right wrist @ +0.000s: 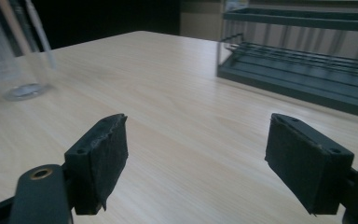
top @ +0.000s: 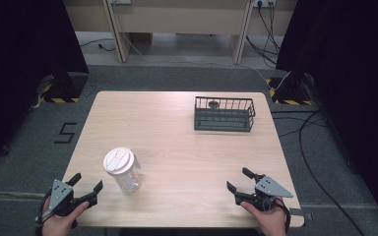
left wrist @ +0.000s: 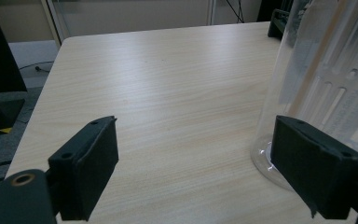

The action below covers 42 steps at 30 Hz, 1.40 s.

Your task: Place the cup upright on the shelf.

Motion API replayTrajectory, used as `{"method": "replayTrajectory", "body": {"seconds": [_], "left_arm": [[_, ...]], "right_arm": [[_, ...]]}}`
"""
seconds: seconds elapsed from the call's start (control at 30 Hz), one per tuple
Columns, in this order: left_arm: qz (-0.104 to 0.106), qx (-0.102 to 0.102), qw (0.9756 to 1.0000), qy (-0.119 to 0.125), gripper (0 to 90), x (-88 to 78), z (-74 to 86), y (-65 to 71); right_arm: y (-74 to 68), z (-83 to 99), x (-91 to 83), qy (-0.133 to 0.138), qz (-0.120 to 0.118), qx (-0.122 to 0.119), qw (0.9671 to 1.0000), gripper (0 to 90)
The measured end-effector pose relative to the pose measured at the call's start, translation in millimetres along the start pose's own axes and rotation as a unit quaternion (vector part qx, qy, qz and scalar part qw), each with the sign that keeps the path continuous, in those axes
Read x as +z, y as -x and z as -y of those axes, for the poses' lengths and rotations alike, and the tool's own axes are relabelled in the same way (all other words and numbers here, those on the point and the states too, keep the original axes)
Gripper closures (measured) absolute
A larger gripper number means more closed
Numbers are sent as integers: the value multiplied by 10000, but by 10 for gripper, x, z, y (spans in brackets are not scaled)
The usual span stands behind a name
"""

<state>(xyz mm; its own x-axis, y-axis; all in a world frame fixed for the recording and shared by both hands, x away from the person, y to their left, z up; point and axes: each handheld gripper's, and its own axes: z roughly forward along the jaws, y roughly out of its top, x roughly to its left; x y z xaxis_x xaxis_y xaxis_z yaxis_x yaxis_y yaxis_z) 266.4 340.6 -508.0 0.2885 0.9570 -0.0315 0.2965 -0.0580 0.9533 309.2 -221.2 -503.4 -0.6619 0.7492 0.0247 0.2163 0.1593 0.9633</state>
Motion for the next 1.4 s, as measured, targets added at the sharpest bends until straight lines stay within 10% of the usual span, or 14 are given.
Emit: {"method": "replayTrajectory", "body": {"seconds": [0.53,1.4], "left_arm": [[-13,-7,10000,20,145,-14,-3,11],[25,-22,10000,35,145,-16,0,15]], "right_arm": [[-584,-375,631,11,-1361,-372,9900,209],[-1074,-654,1271,45,-2026,-551,9777,268]]}}
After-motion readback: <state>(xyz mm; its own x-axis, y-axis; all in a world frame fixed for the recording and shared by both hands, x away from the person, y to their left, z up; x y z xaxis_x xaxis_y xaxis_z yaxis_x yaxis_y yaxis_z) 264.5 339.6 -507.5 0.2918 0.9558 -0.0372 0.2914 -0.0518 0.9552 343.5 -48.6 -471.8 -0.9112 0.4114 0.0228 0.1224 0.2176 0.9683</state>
